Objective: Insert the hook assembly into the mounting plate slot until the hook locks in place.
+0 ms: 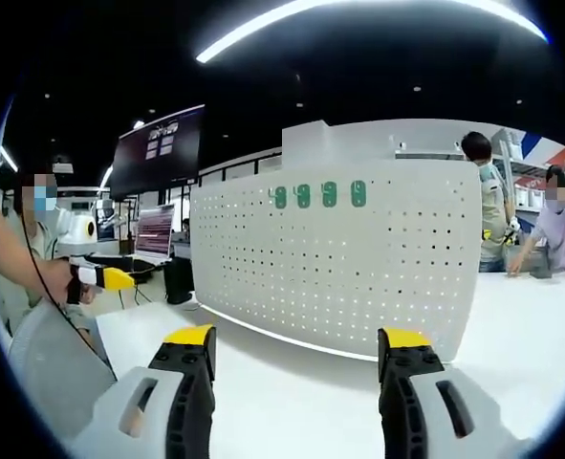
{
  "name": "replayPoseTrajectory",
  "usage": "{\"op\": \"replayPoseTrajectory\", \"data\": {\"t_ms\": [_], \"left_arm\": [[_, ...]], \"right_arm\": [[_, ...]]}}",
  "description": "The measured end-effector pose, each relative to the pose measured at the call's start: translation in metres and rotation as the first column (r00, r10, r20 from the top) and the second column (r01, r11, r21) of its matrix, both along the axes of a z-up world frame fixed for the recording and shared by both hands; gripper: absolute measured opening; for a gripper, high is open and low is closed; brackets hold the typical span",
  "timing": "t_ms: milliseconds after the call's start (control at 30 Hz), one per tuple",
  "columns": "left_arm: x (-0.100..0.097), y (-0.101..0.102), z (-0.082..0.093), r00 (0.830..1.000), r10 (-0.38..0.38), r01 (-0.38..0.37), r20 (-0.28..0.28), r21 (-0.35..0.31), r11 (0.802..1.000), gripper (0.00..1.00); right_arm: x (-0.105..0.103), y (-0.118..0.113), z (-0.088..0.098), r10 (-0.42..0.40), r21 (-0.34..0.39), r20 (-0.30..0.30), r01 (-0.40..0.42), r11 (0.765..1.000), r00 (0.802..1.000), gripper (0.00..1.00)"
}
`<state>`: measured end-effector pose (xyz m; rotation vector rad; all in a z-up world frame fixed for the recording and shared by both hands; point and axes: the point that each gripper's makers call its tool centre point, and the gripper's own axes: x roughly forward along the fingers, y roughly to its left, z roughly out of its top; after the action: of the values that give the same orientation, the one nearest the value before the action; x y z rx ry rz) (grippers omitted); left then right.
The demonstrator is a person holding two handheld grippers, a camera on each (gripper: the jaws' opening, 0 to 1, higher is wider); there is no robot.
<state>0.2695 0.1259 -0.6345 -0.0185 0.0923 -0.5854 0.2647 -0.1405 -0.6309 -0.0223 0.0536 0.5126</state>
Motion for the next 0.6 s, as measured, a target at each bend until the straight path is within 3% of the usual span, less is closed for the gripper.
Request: {"op": "replayPoseTrajectory", "data": {"t_ms": [600], "left_arm": [[-0.0017, -0.0027, 0.0001, 1.000, -0.009, 0.009, 0.000, 0.005, 1.000, 0.85]], "right_arm": [[-0.0002, 0.0008, 0.0007, 0.002, -0.009, 0.005, -0.002, 1.000, 1.000, 0.66]]}}
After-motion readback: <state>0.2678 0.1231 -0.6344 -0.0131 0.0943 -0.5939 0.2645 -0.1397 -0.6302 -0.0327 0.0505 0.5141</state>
